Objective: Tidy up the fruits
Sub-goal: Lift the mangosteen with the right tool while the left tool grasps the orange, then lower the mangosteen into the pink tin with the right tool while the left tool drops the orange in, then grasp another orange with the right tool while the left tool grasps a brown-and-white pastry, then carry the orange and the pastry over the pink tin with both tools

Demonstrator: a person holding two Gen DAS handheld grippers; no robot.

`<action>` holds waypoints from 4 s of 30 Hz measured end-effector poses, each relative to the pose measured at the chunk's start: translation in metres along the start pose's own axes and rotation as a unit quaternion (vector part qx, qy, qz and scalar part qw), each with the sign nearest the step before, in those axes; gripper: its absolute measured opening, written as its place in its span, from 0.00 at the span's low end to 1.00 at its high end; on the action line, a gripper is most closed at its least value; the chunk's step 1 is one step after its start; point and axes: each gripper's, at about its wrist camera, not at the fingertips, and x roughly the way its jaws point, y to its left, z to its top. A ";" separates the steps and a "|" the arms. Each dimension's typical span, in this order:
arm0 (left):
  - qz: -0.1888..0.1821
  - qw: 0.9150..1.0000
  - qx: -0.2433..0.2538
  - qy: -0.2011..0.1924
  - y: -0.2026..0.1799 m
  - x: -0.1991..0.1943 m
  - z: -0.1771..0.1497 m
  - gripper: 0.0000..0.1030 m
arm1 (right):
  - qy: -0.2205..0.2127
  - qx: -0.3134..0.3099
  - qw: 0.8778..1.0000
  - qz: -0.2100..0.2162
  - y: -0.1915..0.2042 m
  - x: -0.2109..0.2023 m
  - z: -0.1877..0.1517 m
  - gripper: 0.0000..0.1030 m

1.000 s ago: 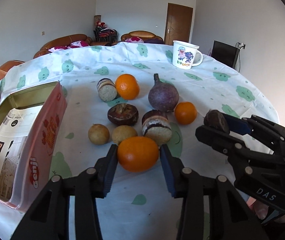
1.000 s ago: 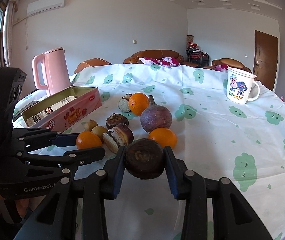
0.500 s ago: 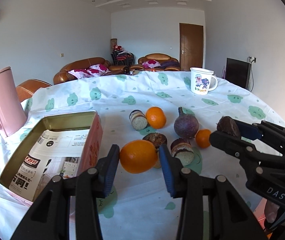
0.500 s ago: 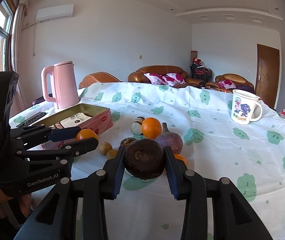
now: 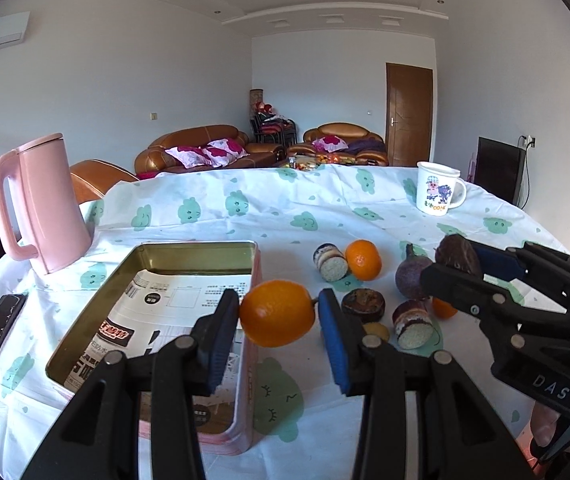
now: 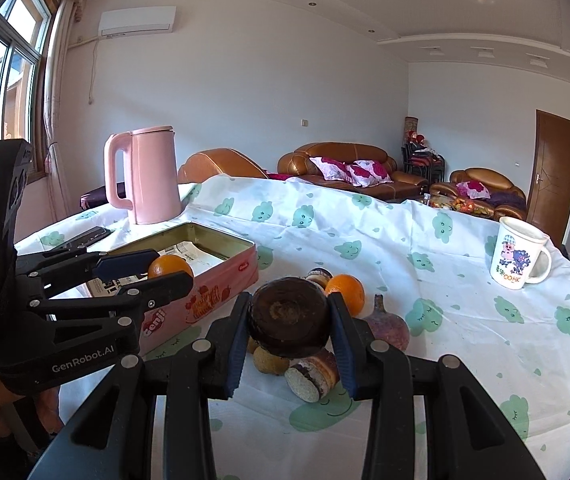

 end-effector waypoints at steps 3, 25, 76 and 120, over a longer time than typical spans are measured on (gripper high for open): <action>0.009 1.000 -0.010 -0.003 0.012 -0.001 0.002 0.42 | -0.005 -0.012 1.000 0.006 0.007 0.005 0.010 0.39; 0.065 0.996 -0.060 0.019 0.101 0.018 0.004 0.42 | 0.031 -0.058 0.995 0.080 0.075 0.088 0.058 0.39; -0.031 0.999 -0.007 0.020 -0.006 0.017 0.017 0.97 | 0.076 0.037 0.992 -0.097 -0.064 0.011 -0.018 0.70; -0.154 0.981 0.051 0.110 -0.090 0.067 -0.006 0.34 | 0.101 0.083 0.990 -0.049 -0.091 0.019 -0.038 0.41</action>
